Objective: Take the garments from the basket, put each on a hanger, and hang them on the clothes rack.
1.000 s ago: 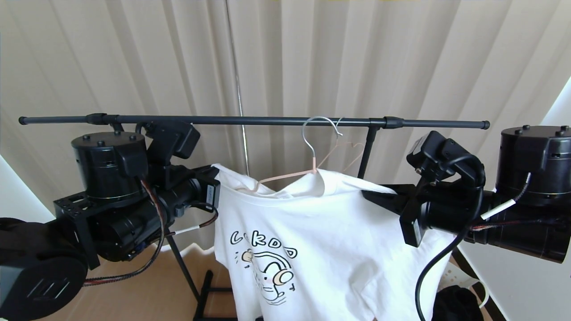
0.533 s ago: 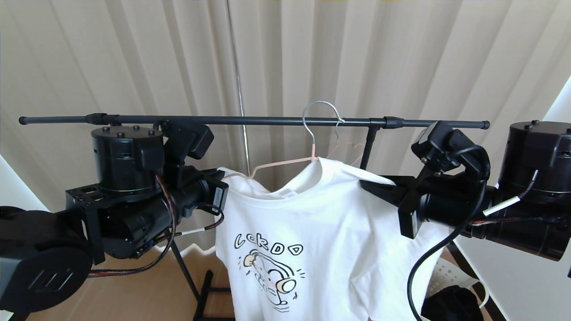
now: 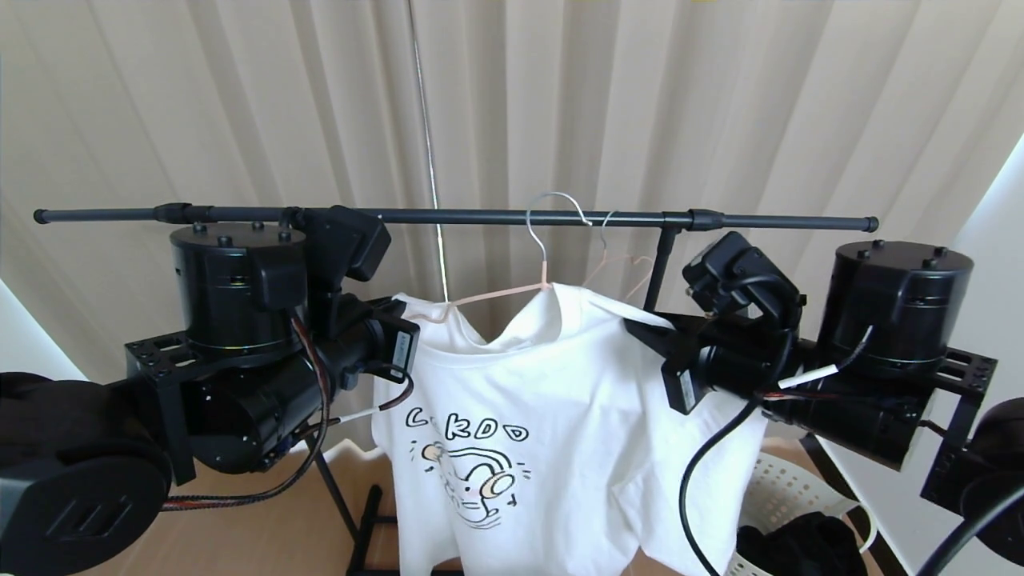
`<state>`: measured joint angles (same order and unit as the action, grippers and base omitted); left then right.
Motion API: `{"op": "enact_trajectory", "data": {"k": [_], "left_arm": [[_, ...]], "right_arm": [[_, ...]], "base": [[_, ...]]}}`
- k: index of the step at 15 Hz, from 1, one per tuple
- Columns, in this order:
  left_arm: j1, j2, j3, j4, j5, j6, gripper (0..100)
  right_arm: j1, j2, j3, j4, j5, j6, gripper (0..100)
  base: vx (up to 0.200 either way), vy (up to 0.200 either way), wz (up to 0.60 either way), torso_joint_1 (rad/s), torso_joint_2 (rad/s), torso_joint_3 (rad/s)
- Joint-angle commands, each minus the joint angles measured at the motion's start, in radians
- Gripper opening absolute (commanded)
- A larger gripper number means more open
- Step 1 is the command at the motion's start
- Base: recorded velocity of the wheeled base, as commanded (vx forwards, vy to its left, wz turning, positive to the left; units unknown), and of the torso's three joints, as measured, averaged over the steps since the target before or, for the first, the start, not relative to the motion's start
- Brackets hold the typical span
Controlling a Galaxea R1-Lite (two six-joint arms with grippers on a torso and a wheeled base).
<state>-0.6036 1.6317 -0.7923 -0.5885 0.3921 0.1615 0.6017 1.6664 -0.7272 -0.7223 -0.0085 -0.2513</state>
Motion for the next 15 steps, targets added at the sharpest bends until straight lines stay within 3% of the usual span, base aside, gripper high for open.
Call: {"op": "enact_trajectory", "data": {"k": [1,4,9,11,15], "left_arm": [[-0.002,0.000,-0.002,-0.001,0.002,-0.007,0],[0.002,0.002,-0.018,0.001,0.005,-0.023,0],[0.033,0.011,-0.091,0.062,0.050,-0.053,0],[0.001,0.019,-0.154,0.162,0.050,-0.112,0],[-0.044,0.025,-0.211,0.286,0.050,-0.220,0]], "right_arm": [[0.027,0.090,0.000,-0.054,-0.056,0.000,0],[0.049,0.187,0.005,-0.177,-0.146,-0.006,0],[0.055,0.202,-0.017,-0.184,-0.188,-0.006,0],[0.067,0.271,-0.046,-0.278,-0.240,-0.003,0],[0.072,0.299,-0.052,-0.353,-0.248,0.029,0]], "base": [[0.000,0.000,0.00,0.000,0.00,0.000],[0.000,0.000,0.00,0.000,0.00,0.000],[0.000,0.000,0.00,0.000,0.00,0.000],[0.000,0.000,0.00,0.000,0.00,0.000],[0.000,0.000,0.00,0.000,0.00,0.000]]}}
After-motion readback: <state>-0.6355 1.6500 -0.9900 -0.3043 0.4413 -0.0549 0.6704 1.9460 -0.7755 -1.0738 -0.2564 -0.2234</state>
